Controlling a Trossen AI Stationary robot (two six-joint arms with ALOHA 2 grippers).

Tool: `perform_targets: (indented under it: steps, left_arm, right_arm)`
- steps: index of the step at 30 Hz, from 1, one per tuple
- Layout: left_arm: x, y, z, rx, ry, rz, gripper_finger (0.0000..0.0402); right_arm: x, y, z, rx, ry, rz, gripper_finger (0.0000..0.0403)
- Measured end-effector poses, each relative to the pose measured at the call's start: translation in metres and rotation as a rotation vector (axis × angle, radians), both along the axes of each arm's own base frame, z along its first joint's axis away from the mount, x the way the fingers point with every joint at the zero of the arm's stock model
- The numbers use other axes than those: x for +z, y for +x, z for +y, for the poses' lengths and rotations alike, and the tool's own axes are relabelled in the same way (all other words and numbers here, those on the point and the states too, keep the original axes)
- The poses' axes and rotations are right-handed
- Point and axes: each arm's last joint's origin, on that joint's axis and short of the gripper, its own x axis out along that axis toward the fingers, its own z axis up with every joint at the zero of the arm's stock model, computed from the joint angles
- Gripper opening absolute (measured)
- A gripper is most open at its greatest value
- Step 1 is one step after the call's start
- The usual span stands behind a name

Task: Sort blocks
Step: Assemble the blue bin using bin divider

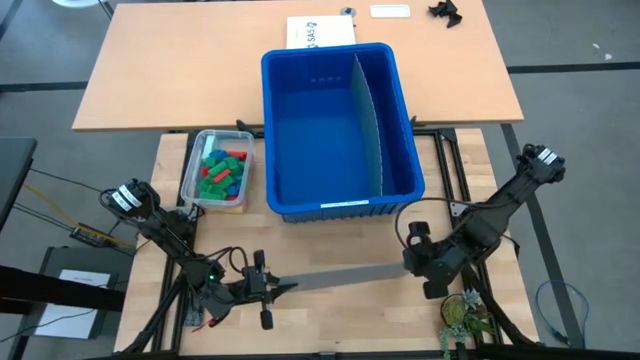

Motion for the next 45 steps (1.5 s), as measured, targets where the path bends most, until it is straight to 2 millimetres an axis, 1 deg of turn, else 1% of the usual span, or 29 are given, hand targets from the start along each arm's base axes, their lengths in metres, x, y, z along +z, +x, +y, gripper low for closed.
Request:
perform_targets:
  steps: [1, 4, 7, 13, 15, 17, 20, 22, 24, 26, 29, 31, 33, 35, 37, 41, 45]
  left_arm:
    - [0.0, 0.0, 0.0, -0.006, -0.012, -0.001, 0.0018]
    - [0.0, 0.002, 0.002, -0.004, -0.012, 0.001, 0.0026]
    - [0.0, 0.006, 0.006, 0.014, -0.021, -0.002, 0.0043]
    - [-0.002, 0.004, 0.006, 0.013, -0.04, 0.016, 0.0101]
    - [0.002, 0.0, 0.006, 0.005, -0.036, 0.026, 0.0121]
    - [0.013, -0.001, 0.005, -0.002, -0.049, 0.013, 0.0136]
    - [0.042, -0.001, 0.002, -0.015, -0.005, 0.012, 0.0146]
    - [0.064, 0.002, 0.0, -0.031, 0.042, 0.048, 0.0147]
    - [0.08, 0.009, 0.002, -0.036, 0.094, 0.133, 0.0148]
    - [0.095, 0.017, 0.009, -0.037, 0.1, 0.249, 0.0148]
    - [0.115, 0.028, 0.024, -0.042, 0.019, 0.417, 0.0148]
    - [0.122, 0.031, 0.033, -0.048, -0.025, 0.516, 0.0147]
    - [0.126, 0.038, 0.041, -0.054, -0.048, 0.575, 0.0147]
    - [0.125, 0.043, 0.048, -0.07, -0.053, 0.619, 0.0147]
    - [0.117, 0.052, 0.052, -0.105, -0.061, 0.665, 0.0147]
    - [0.1, 0.065, 0.051, -0.143, -0.085, 0.746, 0.0147]
    - [0.085, 0.073, 0.049, -0.134, -0.073, 0.787, 0.0147]
  right_arm:
    - [0.0, 0.0, 0.0, 0.004, 0.001, -0.001, 0.0013]
    - [0.0, 0.0, 0.0, 0.008, -0.002, 0.0, 0.0011]
    - [0.002, -0.002, -0.002, 0.004, 0.012, 0.008, 0.0006]
    - [0.006, -0.012, -0.003, -0.029, 0.044, 0.018, 0.0003]
    - [0.007, -0.015, -0.004, -0.035, 0.051, 0.028, 0.0003]
    - [0.007, -0.017, -0.004, -0.045, 0.05, 0.04, 0.0002]
    - [0.006, -0.018, -0.004, -0.045, 0.052, 0.051, 0.0002]
    - [0.006, -0.018, -0.003, -0.045, 0.051, 0.053, 0.0001]
    - [0.006, -0.017, -0.004, -0.05, 0.051, 0.048, 0.0001]
    - [0.006, -0.017, -0.004, -0.054, 0.049, 0.045, 0.0001]
    - [0.006, -0.016, -0.004, -0.055, 0.054, 0.041, 0.0001]
    - [0.006, -0.016, -0.004, -0.056, 0.054, 0.041, 0.0001]
    - [0.006, -0.016, -0.004, -0.055, 0.055, 0.04, 0.0001]
    - [0.006, -0.016, -0.004, -0.055, 0.055, 0.04, 0.0001]
    - [0.006, -0.016, -0.004, -0.055, 0.055, 0.04, 0.0001]
    - [0.006, -0.016, -0.004, -0.055, 0.054, 0.041, 0.0001]
    - [0.006, -0.016, -0.004, -0.055, 0.052, 0.042, 0.0001]
